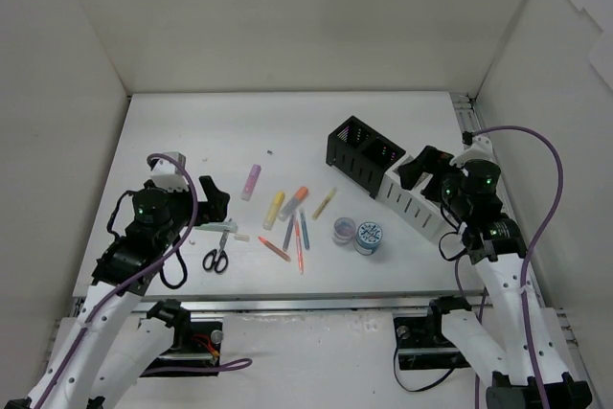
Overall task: Sort the stationery into containers
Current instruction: Pick up the pen from the center of the board.
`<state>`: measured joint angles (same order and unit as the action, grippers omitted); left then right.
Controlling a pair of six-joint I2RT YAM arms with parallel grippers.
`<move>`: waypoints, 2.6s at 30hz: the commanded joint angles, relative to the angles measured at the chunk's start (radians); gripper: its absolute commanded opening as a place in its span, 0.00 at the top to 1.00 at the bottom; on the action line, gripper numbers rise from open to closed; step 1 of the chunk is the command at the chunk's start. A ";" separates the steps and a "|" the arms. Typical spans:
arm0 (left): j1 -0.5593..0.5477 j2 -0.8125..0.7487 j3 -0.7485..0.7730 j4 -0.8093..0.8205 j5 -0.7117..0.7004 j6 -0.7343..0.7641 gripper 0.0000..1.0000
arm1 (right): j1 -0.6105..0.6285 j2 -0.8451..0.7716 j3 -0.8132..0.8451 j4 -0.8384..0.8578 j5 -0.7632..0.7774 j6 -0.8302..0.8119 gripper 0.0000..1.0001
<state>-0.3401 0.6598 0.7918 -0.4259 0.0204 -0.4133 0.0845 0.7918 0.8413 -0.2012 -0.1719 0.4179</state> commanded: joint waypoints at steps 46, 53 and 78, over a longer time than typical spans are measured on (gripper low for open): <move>-0.010 0.015 -0.108 -0.056 -0.172 -0.216 0.01 | 0.986 1.060 0.344 0.272 0.075 -0.456 0.58; -0.010 0.043 -0.092 0.002 -0.132 -0.108 0.01 | 0.985 1.090 0.332 0.270 0.061 -0.444 0.68; 0.032 0.546 0.759 -0.074 0.589 0.985 0.00 | 0.816 0.519 0.125 0.375 0.167 -0.263 1.00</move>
<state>-0.3183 1.1614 1.5402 -0.3702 0.4538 0.2893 0.9401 1.3930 1.0187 0.1684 -0.1062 0.1032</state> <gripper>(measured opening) 0.996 0.107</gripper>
